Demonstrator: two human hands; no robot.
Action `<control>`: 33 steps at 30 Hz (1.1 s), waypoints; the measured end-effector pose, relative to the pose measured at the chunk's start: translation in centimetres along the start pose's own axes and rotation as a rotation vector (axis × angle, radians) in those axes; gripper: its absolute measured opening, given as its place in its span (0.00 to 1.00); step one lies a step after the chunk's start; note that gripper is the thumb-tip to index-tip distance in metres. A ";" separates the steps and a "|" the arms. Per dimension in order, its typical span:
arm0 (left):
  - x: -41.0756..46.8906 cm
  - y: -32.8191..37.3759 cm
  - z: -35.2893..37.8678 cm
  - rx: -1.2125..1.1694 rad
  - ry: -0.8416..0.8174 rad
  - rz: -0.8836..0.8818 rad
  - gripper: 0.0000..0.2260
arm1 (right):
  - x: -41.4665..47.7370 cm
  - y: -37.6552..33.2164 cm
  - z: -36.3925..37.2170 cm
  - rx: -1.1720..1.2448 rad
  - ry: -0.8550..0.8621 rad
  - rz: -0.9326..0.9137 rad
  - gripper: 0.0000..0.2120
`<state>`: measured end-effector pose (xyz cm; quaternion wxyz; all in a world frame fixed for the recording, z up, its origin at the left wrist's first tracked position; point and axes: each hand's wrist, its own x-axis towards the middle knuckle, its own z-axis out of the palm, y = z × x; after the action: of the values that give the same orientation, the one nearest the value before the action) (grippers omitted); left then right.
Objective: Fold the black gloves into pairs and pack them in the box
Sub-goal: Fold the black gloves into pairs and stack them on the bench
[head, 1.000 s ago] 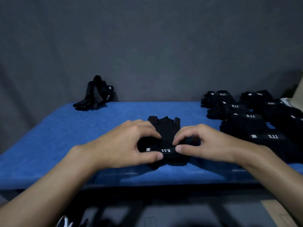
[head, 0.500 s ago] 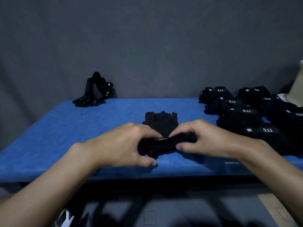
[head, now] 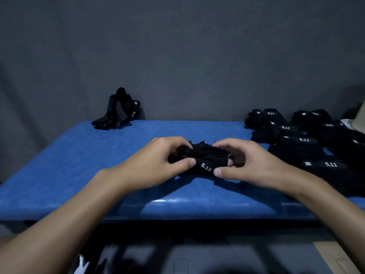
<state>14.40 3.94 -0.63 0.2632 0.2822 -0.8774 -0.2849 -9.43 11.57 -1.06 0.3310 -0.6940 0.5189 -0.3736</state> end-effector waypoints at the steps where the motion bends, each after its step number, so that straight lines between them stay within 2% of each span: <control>1: 0.2 -0.1 0.1 -0.014 0.018 -0.013 0.05 | 0.1 0.1 0.1 -0.009 0.043 -0.015 0.18; 5: 1.0 -0.3 0.4 -0.065 0.088 -0.059 0.05 | 0.8 0.4 0.2 -0.067 0.186 -0.022 0.10; 8: 1.5 -0.4 0.7 -0.050 0.135 -0.090 0.04 | 1.4 0.5 0.7 -0.119 0.243 0.004 0.10; 12: 2.2 -0.7 0.9 -0.007 0.199 -0.130 0.11 | 2.4 0.8 1.0 -0.162 0.311 0.034 0.10; 21: 3.3 -1.4 1.4 0.084 0.280 -0.205 0.06 | 4.0 1.2 1.6 -0.310 0.428 0.103 0.12; 24: 3.6 -1.7 1.6 0.099 0.284 -0.229 0.06 | 4.1 1.3 1.7 -0.354 0.410 0.063 0.17; 27: 3.8 -1.9 1.7 0.103 0.287 -0.239 0.06 | 3.7 1.1 1.5 -0.387 0.318 -0.048 0.20; 30: 4.1 -2.0 1.8 0.118 0.281 -0.243 0.07 | 3.3 0.8 0.9 -0.413 0.244 -0.122 0.17; 33: 4.1 -2.0 1.9 0.149 0.266 -0.231 0.13 | 3.3 1.2 0.7 -0.536 0.188 -0.116 0.13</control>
<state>11.00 0.62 -2.02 0.3207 0.4348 -0.8154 -0.2078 -8.77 8.15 -1.81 0.0642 -0.7475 0.5870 -0.3042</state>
